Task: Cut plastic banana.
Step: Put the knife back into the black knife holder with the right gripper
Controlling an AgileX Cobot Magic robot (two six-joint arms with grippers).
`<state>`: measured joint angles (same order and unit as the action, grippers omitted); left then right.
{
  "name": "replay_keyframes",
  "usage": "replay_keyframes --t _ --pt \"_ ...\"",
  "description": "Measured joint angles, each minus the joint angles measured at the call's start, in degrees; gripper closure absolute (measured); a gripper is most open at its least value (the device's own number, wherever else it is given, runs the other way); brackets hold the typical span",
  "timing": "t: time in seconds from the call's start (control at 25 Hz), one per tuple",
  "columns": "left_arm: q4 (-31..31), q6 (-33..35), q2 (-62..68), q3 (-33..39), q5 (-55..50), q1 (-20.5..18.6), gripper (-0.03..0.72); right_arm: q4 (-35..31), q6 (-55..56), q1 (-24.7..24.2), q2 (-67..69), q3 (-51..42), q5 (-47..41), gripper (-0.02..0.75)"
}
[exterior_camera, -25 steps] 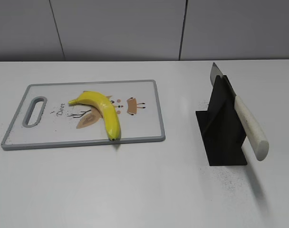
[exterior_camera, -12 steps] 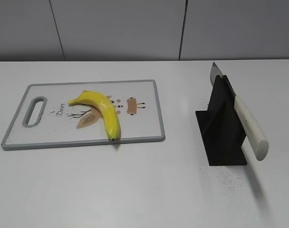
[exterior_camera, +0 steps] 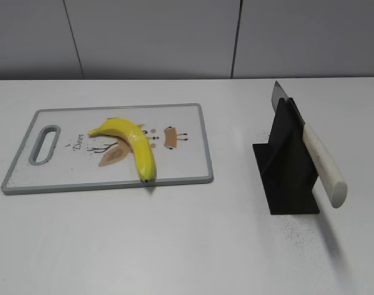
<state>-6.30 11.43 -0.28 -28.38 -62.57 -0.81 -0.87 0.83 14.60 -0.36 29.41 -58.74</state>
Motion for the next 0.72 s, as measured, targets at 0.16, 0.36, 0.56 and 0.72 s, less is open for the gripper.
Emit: replay_keyframes --t 0.16,0.36,0.56,0.72 --pt "0.0 -0.3 0.0 0.0 0.0 0.0 0.125 0.0 0.0 -6.3 0.0 0.0 0.0 0.151" --pt "0.0 -1.3 0.0 0.0 0.0 0.0 0.125 0.0 0.0 -8.8 0.0 0.0 0.0 0.152" --pt "0.0 -1.5 0.0 0.0 0.0 0.0 0.125 -0.5 0.0 -8.8 0.0 0.0 -0.1 0.153" --pt "0.0 -1.5 0.0 0.0 0.0 0.0 0.125 -0.9 0.0 -8.8 0.0 -0.9 -0.9 0.153"
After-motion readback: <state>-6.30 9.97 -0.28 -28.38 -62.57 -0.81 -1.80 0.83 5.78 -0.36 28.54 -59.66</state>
